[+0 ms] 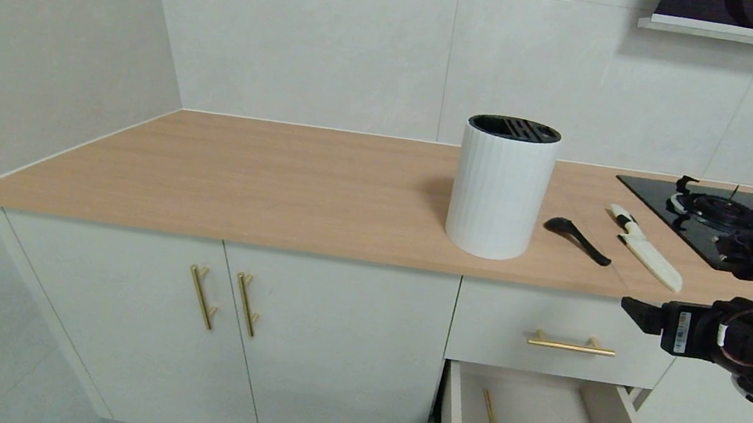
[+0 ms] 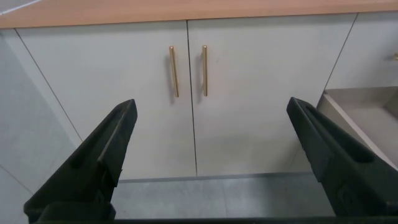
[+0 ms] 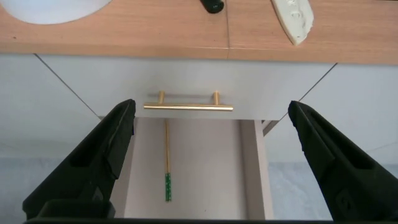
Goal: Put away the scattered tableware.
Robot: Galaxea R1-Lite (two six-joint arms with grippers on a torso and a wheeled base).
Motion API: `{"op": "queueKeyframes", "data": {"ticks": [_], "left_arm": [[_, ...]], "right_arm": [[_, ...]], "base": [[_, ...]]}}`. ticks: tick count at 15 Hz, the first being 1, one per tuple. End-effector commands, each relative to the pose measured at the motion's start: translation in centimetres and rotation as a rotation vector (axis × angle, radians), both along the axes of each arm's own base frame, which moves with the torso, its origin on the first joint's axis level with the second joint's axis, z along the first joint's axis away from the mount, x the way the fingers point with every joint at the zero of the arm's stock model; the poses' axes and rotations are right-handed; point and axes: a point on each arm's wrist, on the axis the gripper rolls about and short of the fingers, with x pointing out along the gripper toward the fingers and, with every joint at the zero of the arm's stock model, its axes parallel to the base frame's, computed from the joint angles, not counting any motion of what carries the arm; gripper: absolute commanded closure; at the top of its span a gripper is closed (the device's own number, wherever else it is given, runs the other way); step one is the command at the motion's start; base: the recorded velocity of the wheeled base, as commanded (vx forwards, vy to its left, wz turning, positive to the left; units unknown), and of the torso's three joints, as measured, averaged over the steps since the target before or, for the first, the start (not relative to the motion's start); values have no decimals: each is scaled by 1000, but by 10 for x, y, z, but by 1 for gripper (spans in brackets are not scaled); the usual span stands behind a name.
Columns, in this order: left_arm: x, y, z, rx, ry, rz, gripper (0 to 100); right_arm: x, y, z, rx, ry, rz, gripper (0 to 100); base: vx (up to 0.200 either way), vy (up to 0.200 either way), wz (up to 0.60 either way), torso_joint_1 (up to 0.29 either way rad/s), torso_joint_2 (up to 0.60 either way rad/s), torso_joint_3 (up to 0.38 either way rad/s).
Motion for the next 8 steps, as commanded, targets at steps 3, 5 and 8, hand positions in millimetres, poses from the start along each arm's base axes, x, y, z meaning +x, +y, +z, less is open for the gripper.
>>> {"op": "queueKeyframes", "data": {"ticks": [3,5,8], "left_arm": [[0,0,0,0,0,0,0],[0,0,0,0,0,0,0],[0,0,0,0,0,0,0]], "right_arm": [[7,2,4,-20,-12,22,0],[25,-3,11,1,-31,54,0],[64,-16,12,61,-31,152,0]], "base": [[0,0,0,0,0,0],[0,0,0,0,0,0],[0,0,0,0,0,0]]}}
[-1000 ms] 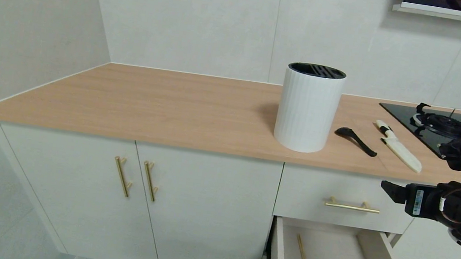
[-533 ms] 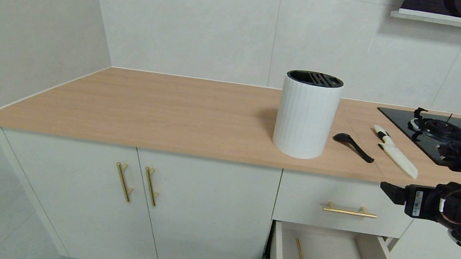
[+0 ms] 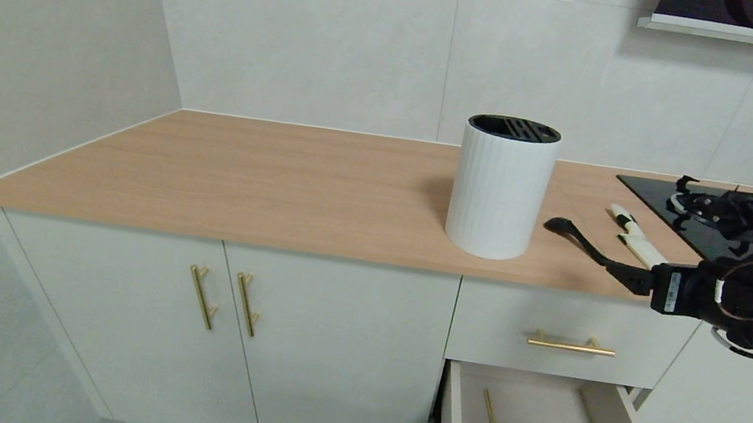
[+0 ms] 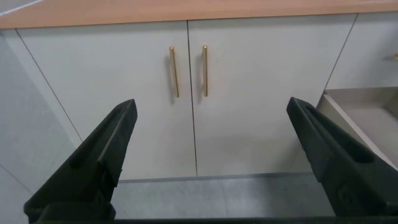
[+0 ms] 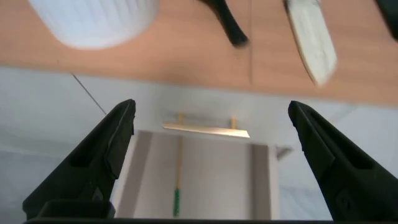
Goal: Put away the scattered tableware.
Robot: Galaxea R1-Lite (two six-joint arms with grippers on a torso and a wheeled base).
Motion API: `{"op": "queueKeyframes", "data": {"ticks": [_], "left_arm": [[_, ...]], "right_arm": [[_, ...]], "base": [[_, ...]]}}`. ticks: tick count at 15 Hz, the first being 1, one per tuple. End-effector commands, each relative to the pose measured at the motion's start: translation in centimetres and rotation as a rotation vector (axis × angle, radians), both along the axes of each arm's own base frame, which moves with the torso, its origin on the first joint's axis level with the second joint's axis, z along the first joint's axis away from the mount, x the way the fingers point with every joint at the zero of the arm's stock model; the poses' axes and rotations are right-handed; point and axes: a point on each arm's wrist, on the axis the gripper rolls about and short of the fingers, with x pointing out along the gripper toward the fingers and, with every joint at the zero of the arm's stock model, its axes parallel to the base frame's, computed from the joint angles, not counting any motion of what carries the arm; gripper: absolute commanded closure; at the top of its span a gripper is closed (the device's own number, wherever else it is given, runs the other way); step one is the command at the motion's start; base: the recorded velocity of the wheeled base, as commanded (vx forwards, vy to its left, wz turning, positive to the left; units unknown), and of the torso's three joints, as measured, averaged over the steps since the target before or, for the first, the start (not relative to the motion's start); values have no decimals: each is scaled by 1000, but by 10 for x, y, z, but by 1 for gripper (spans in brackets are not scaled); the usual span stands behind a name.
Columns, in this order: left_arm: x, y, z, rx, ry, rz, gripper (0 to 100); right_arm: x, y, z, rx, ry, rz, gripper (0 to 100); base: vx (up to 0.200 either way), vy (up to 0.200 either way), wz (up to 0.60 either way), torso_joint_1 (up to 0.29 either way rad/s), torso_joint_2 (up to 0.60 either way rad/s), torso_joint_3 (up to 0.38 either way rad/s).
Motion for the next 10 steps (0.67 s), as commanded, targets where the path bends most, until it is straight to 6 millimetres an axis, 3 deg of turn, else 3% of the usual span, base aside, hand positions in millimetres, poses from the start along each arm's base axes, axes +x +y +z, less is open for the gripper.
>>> {"op": "queueKeyframes", "data": {"ticks": [1,4,10], "left_arm": [[0,0,0,0,0,0,0],[0,0,0,0,0,0,0],[0,0,0,0,0,0,0]], "right_arm": [[40,-11,-8,17,17,14,0],[74,-13,-11,8,34,68,0],[100,-15,-40,30,97,135,0]], "base": [[0,0,0,0,0,0],[0,0,0,0,0,0],[0,0,0,0,0,0]]}}
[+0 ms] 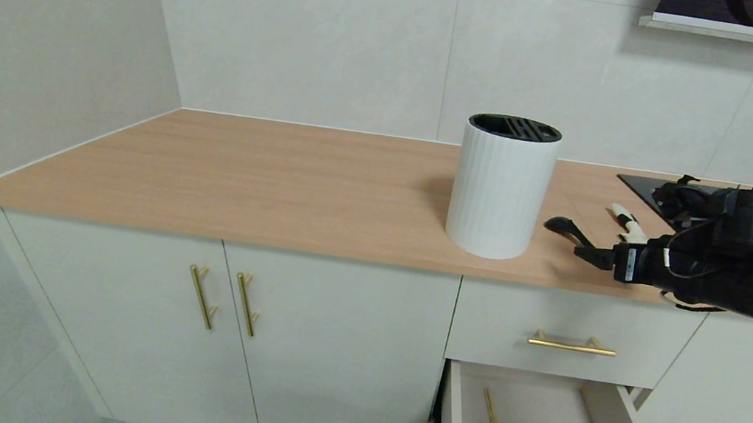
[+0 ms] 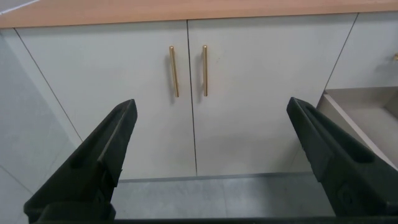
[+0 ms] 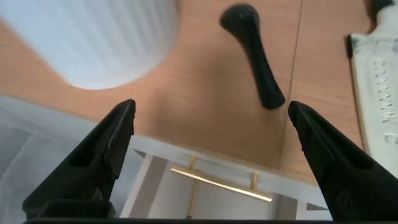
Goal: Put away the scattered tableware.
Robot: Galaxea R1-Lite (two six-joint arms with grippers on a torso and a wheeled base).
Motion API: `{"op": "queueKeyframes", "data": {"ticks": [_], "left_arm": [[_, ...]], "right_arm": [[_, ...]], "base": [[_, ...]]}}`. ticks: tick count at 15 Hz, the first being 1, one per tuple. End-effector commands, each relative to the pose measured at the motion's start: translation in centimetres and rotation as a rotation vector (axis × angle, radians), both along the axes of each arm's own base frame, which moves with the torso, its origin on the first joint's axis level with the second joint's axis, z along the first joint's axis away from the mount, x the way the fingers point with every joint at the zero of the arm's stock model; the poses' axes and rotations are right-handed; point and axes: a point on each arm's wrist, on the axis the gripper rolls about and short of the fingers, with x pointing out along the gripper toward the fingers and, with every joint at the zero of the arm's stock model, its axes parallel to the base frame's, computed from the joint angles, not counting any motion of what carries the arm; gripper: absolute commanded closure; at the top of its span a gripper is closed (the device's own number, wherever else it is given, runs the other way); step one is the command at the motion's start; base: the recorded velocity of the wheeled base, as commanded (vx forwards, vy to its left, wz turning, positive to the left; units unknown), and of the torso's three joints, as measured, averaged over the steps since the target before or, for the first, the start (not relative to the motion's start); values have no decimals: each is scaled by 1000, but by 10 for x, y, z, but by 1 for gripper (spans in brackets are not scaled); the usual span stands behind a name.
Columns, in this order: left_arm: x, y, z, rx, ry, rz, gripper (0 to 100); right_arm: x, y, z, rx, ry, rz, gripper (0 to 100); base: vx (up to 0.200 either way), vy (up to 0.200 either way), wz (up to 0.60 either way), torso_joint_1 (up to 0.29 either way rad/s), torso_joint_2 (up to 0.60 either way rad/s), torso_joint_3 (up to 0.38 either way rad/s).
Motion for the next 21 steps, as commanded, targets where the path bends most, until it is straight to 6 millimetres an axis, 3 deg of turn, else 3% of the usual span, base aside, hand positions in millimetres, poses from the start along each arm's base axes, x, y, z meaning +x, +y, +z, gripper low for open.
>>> {"op": "queueKeyframes", "data": {"ticks": [1,11,21], "left_arm": [[0,0,0,0,1,0,0],[0,0,0,0,1,0,0],[0,0,0,0,1,0,0]], "right_arm": [[14,-3,-18,-7,6,-9,0],[56,-19,-43,-52,-70,-59,0],[62,-19,-51,-53,-53,-62,0]], "base": [[0,0,0,0,0,0],[0,0,0,0,0,0],[0,0,0,0,0,0]]}}
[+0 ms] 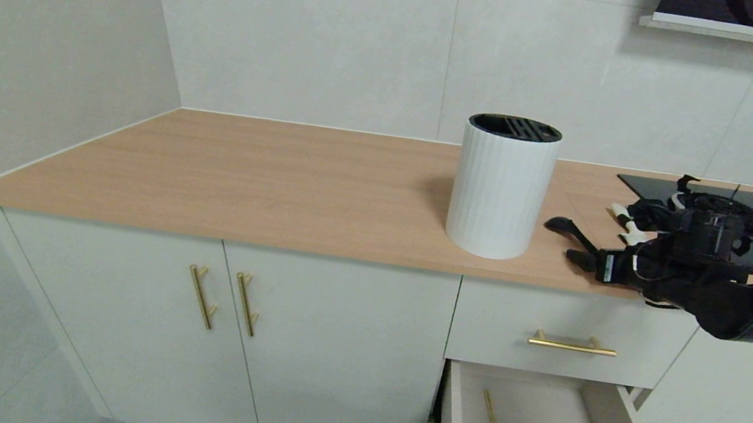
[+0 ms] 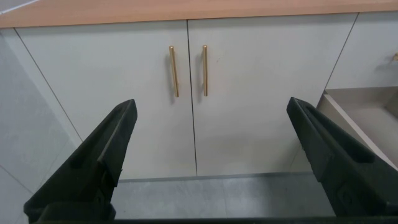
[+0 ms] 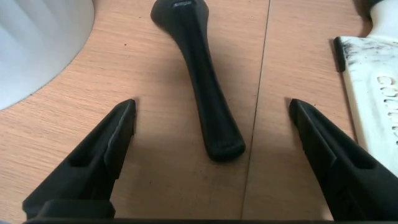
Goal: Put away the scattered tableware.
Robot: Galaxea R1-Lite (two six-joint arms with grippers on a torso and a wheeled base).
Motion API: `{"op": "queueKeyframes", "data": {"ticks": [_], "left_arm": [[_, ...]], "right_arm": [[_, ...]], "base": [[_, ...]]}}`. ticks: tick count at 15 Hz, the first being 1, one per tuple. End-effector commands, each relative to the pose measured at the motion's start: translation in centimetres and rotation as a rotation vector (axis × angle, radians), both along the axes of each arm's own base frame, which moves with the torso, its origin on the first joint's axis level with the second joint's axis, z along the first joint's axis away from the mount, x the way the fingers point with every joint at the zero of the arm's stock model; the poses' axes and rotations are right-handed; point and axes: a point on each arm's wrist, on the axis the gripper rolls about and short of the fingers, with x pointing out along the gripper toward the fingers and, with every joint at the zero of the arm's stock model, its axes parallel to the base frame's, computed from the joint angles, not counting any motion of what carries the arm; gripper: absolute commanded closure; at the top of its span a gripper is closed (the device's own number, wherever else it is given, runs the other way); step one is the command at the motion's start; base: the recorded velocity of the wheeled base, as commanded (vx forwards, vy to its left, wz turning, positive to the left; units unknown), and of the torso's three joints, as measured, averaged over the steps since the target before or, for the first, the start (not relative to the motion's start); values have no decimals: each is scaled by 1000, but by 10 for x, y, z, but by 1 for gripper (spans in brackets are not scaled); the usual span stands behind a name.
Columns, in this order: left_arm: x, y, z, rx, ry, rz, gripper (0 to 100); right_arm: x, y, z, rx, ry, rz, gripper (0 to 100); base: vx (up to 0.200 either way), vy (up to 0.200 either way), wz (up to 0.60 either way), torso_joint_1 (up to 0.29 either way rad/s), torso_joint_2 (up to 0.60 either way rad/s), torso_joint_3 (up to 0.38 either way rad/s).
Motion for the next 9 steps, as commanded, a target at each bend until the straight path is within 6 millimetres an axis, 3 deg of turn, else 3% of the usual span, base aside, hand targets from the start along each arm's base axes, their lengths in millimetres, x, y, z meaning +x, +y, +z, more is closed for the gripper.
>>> {"op": "queueKeyframes", "data": {"ticks": [1,9], "left_arm": [[0,0,0,0,0,0,0],[0,0,0,0,0,0,0]], "right_arm": [[0,1,-1,0,4,2,100],[-1,2,-1,0,9,5,100]], "base": [[0,0,0,0,0,0],[0,0,0,0,0,0]]}}
